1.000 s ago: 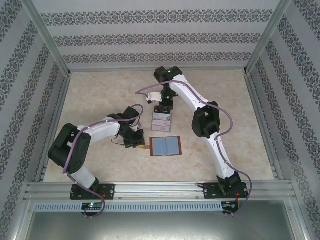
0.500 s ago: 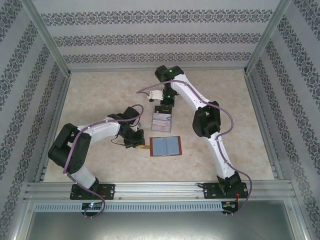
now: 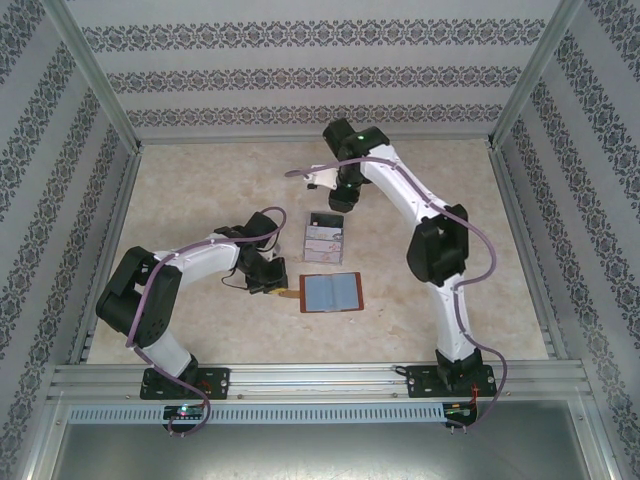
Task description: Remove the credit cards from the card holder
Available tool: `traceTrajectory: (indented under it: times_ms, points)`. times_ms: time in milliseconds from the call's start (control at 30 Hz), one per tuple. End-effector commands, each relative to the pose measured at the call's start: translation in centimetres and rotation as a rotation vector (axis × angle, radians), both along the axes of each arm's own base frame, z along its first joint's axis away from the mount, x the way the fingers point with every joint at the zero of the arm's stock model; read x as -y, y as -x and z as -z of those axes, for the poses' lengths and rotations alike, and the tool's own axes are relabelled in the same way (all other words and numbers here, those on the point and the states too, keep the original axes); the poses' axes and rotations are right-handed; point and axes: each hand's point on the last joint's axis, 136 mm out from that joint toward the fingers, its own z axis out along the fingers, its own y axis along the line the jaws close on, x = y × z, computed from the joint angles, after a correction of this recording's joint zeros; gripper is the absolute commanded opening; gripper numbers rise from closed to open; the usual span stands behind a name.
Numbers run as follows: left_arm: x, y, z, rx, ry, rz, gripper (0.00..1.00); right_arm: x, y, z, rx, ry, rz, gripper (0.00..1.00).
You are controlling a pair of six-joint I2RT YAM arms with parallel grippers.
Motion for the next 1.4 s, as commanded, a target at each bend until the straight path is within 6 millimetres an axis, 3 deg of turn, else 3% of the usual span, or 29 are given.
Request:
traceTrajectory:
  times_ms: [0, 200, 300, 400, 433, 500, 533, 567, 833, 1033, 1233, 1367]
  points:
    - [-1.0, -1.2, -0.8, 0.054, -0.03, 0.002, 0.09, 0.7, -0.6, -1.5, 0.086, -0.052, 0.088, 0.44]
    - [-2.4, -2.3, -1.2, 0.126, -0.091, 0.005, 0.26, 3.0, 0.8, -1.3, 0.172, -0.071, 0.217, 0.58]
    - [-3.3, -3.0, -1.5, 0.161, -0.132, 0.004, 0.36, 4.5, 1.9, -0.9, 0.203, -0.072, 0.28, 0.7]
    - [-4.3, -3.4, -1.6, 0.188, -0.168, -0.003, 0.6, 5.7, 3.2, -0.4, 0.219, -0.081, 0.337, 0.95]
    - [-4.6, -3.7, -1.7, 0.199, -0.176, -0.006, 0.66, 6.0, 3.7, -0.2, 0.223, -0.088, 0.352, 0.98]
    - [-5.0, -3.8, -1.7, 0.205, -0.186, -0.01, 0.77, 6.4, 4.6, 0.5, 0.224, -0.102, 0.374, 0.98]
    - [-5.3, -4.0, -1.7, 0.209, -0.192, -0.013, 0.97, 6.6, 5.0, 0.6, 0.231, -0.112, 0.388, 0.98]
    - [-5.6, -4.1, -1.8, 0.217, -0.202, -0.015, 1.0, 6.9, 5.2, 0.8, 0.239, -0.117, 0.406, 0.98]
    - [-9.6, -5.2, -2.4, 0.297, -0.34, -0.045, 1.0, 9.7, 6.2, 3.0, 0.306, -0.179, 0.578, 0.98]
    - [-13.9, -6.6, -2.5, 0.35, -0.442, -0.119, 1.0, 13.2, 6.1, 4.4, 0.394, -0.269, 0.753, 0.98]
    - [-19.2, -8.4, -4.2, 0.463, -0.587, -0.231, 1.0, 17.3, 6.0, 5.7, 0.491, -0.408, 0.904, 0.98]
    - [-22.4, -8.9, -5.3, 0.57, -0.661, -0.324, 1.0, 18.5, 5.3, 5.0, 0.548, -0.479, 0.941, 0.98]
